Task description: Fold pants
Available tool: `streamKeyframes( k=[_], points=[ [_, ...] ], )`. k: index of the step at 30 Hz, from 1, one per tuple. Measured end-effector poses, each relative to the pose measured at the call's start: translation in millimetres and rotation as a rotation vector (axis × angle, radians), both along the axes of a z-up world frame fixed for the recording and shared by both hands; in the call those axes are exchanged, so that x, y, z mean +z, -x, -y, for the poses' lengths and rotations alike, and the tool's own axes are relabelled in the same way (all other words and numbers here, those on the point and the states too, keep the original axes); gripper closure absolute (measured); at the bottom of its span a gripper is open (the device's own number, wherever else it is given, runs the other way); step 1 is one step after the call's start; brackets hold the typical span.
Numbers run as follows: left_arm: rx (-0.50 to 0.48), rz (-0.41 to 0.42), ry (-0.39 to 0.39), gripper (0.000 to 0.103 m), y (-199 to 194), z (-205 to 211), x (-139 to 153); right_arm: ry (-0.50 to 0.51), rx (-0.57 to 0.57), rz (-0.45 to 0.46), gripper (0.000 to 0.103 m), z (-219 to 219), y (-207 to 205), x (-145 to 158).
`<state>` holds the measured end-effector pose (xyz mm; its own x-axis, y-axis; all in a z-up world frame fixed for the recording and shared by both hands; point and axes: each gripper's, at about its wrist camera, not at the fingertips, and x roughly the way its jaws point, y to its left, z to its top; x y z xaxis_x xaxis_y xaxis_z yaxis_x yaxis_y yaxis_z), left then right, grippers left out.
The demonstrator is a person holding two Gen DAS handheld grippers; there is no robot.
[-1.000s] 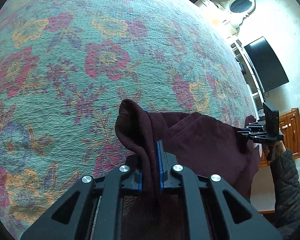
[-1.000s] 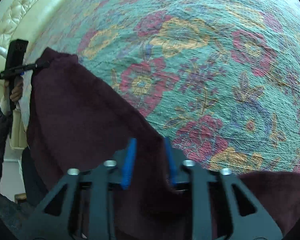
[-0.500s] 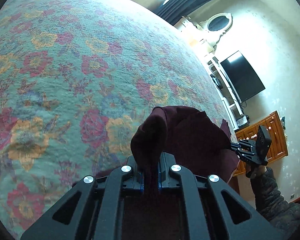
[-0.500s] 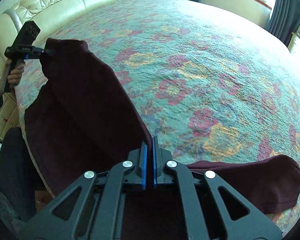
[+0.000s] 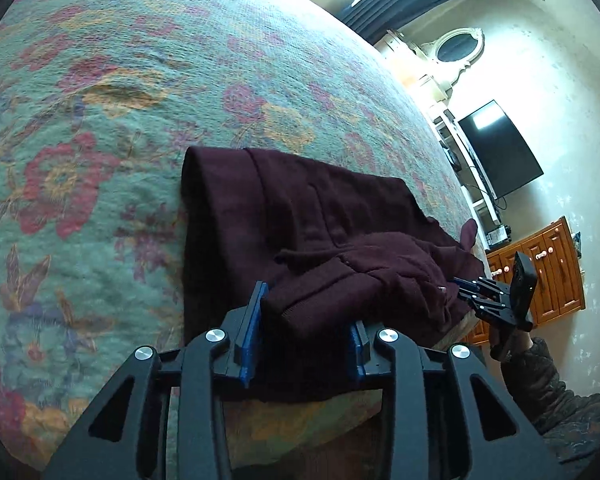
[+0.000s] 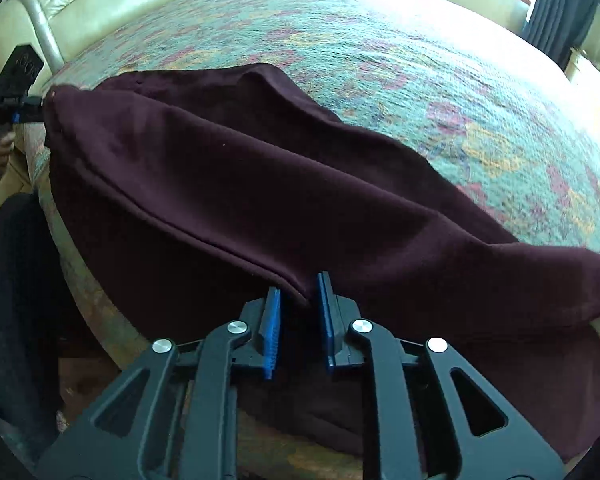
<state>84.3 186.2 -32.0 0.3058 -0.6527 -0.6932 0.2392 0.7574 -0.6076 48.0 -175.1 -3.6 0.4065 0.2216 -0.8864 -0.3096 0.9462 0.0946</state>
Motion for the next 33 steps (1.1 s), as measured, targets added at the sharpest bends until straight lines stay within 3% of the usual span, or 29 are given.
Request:
streamKeyframes(
  k=[2,4,6,10,16,23,29,33],
  points=[
    [0.027,-0.015,-0.015,0.039,10.6,-4.8,-3.1,-0.026,-0.03,-0.003,0.058,3.6,11.3,4.0],
    [0.058,-0.016,-0.041,0.034,21.1,-13.0,-5.3,-0.055,-0.053,0.002,0.053,7.0,24.2,9.6],
    [0.102,-0.001,-0.069,0.034,31.4,-25.4,-3.9,-0.083,-0.087,-0.001,0.053,11.5,32.6,11.0],
    [0.207,-0.019,0.084,0.034,43.3,-37.3,9.1,-0.246,-0.196,-0.028,0.053,28.9,40.6,10.3],
    [0.283,-0.082,0.206,0.033,44.7,-13.0,11.8,-0.453,-0.344,-0.088,0.053,43.5,40.4,0.5],
    [0.341,-0.153,0.185,0.033,52.9,16.9,-5.9,-0.488,-0.367,-0.113,0.048,40.7,36.7,-1.6],
    [0.364,-0.156,0.128,0.033,43.1,29.1,-14.1,-0.523,-0.38,-0.131,0.046,38.4,36.9,-8.3],
    [0.395,-0.18,0.14,0.033,39.2,29.0,-19.2,-0.552,-0.398,-0.136,0.043,40.8,38.4,-10.2]
  ],
)
